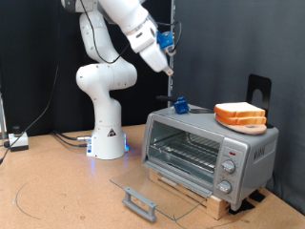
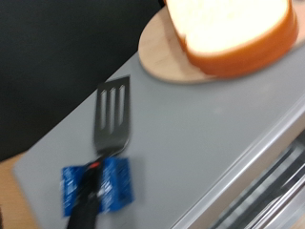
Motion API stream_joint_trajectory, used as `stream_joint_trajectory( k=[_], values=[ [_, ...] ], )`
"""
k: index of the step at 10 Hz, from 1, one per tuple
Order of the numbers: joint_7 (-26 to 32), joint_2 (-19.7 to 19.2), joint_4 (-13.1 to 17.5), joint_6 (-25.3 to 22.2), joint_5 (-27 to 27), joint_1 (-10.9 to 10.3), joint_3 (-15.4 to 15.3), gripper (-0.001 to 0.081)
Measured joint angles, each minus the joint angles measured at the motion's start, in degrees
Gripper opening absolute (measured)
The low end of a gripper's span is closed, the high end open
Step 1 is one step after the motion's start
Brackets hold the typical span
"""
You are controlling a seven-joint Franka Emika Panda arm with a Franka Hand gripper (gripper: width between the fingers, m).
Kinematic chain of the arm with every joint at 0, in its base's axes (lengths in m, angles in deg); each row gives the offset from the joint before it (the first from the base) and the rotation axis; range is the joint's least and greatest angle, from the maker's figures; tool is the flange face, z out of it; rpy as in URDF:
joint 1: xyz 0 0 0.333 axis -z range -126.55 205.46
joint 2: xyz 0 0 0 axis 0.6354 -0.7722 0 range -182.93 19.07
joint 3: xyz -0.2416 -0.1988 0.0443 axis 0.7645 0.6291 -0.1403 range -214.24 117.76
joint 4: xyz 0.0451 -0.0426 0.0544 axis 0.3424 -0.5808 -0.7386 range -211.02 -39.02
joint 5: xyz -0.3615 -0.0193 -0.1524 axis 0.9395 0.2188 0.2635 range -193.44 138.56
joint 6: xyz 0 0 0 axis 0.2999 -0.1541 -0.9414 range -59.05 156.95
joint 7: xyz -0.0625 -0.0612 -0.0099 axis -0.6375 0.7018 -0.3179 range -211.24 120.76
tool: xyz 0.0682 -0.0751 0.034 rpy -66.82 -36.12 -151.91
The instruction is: Make a piece of toast with the oven
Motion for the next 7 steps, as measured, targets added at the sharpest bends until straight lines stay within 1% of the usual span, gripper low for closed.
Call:
stream_joint_trajectory(
  k=[1,3,4,7],
  values=[
    [1.17,2.18,-1.17,1.06,-0.08,-0.39,-1.56,0.0807],
    [1.30,5.87,-2.68,0.02,0.01,-1.06,-4.09,0.0807],
    [0.49,7.72,-3.55,0.05,-0.04,-1.08,-5.75,0.0807],
    [-7.05,14.14,-6.36,0.26,-0.05,-0.57,-10.99,0.0807]
  ],
)
